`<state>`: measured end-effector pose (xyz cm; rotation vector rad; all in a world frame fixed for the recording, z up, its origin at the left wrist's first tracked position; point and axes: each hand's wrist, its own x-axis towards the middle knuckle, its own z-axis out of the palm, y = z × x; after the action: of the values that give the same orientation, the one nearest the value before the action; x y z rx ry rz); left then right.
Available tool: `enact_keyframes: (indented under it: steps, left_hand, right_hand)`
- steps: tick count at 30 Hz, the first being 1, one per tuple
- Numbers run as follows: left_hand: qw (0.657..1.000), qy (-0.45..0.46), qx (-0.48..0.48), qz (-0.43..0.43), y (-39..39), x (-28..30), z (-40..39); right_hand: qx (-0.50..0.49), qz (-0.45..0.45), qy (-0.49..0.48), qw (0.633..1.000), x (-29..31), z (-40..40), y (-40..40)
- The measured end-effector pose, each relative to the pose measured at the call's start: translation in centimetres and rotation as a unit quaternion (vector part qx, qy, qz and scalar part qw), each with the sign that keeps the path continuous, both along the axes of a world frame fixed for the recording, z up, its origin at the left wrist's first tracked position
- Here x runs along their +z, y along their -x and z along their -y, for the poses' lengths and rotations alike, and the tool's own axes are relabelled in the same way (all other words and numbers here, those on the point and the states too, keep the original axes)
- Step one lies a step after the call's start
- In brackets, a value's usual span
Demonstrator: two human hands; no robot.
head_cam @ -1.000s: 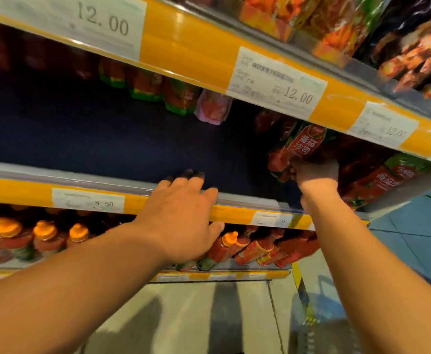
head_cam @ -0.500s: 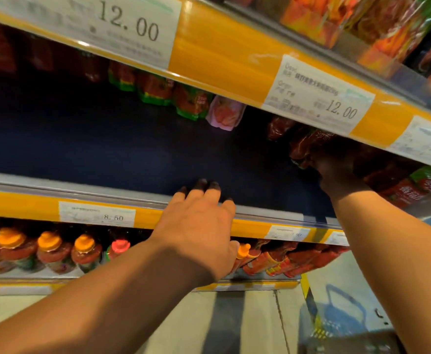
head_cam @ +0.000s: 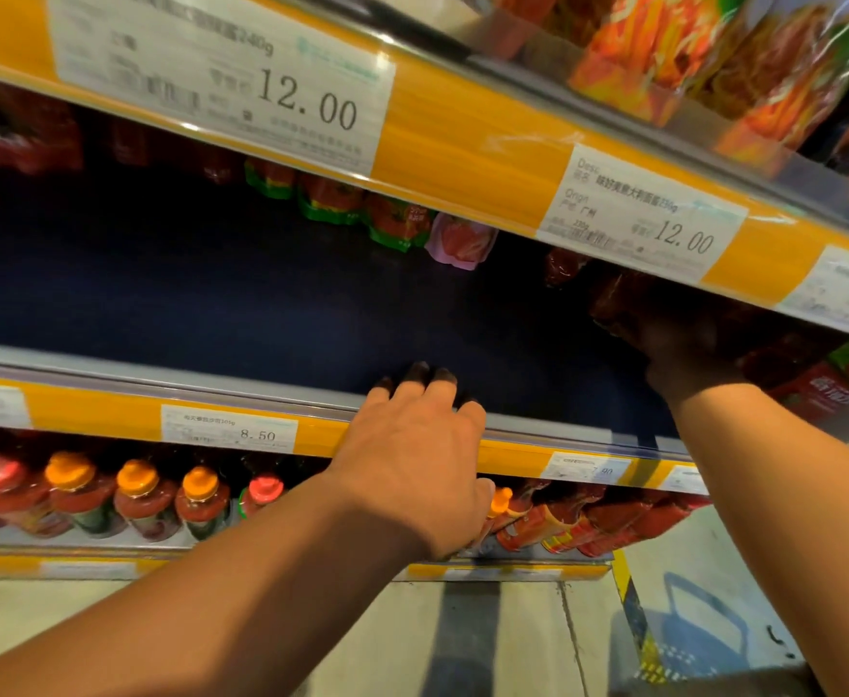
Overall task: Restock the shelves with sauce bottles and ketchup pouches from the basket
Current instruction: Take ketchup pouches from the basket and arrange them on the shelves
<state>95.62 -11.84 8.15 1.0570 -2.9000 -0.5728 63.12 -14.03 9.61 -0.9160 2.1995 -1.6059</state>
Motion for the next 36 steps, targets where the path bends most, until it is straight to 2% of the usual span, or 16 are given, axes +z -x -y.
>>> enact_keyframes:
  steps: [2,6,9,15,18,23,29,36]
  left_hand:
    - [1.0,0.004,-0.004,-0.01,-0.3,-0.1,0.1]
    - [1.0,0.003,-0.01,-0.016,-0.8,0.1,0.3]
    - [1.0,-0.006,-0.018,-0.007,-1.2,0.7,0.6]
    - [0.999,-0.029,-0.002,-0.027,-2.9,2.3,0.4]
    - [0.996,-0.056,0.008,-0.073,-5.6,4.1,-0.1]
    - [0.979,-0.122,0.047,-0.159,-12.9,6.9,-0.4]
    - [0.981,-0.116,0.073,-0.139,-23.0,9.7,-2.2]
    - [0.945,-0.115,0.213,-0.221,-41.0,8.8,-8.5]
  right_hand:
    - [-0.013,-0.027,-0.025,0.999,0.4,-0.9,-0.3]
    - [-0.036,0.108,-0.065,0.991,1.0,-3.7,-1.8]
    - [-0.037,0.123,-0.029,0.991,1.0,-6.1,-6.8]
    - [0.073,-0.011,-0.069,0.995,0.6,-11.6,-16.8]
    - [0.139,-0.04,-0.101,0.984,1.4,-13.4,-20.8]
    - [0.197,-0.079,-0.138,0.968,3.9,-15.7,-26.6]
    - [0.292,-0.106,-0.153,0.938,5.6,-17.2,-34.9]
    - [0.406,-0.136,-0.137,0.893,8.0,-15.7,-46.1]
